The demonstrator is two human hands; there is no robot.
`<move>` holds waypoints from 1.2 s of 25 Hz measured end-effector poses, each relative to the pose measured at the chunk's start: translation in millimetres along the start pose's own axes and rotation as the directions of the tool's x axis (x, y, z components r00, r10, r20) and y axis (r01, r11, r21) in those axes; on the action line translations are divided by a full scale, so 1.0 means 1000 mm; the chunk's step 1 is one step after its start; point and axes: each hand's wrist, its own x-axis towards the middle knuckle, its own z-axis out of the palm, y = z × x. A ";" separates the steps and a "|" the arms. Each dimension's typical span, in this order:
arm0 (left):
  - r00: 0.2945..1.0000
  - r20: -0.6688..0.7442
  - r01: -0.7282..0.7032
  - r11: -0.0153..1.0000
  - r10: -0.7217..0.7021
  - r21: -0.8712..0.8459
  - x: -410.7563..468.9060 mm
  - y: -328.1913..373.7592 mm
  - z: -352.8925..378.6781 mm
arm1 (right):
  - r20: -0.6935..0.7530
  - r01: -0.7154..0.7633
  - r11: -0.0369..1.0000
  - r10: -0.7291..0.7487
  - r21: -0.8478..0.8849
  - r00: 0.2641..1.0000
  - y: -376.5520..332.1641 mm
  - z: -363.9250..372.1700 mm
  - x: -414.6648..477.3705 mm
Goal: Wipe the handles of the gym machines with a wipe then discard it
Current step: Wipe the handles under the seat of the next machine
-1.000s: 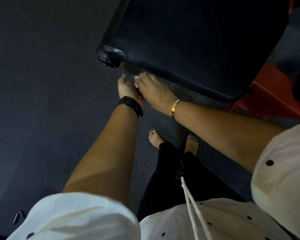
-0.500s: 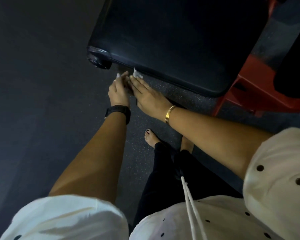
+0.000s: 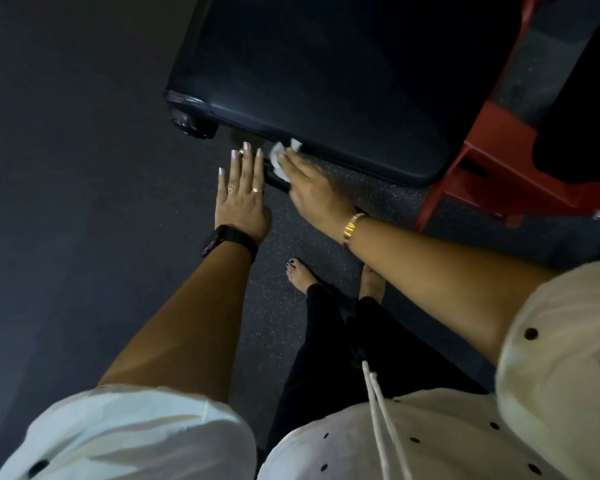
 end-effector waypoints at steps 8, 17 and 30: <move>1.000 0.019 0.024 1.000 -0.024 0.009 0.000 0.004 -0.005 | 0.194 0.398 0.893 -0.361 -0.211 0.912 0.045 -0.021 -0.048; 0.999 -0.003 0.036 0.997 -0.036 -0.065 -0.001 0.006 -0.004 | 0.181 0.142 0.971 -0.107 -0.193 0.978 0.003 0.002 0.007; 0.999 0.040 0.015 0.999 -0.013 -0.033 -0.004 0.017 -0.009 | 0.128 0.178 0.974 -0.160 -0.143 0.979 0.008 0.001 -0.023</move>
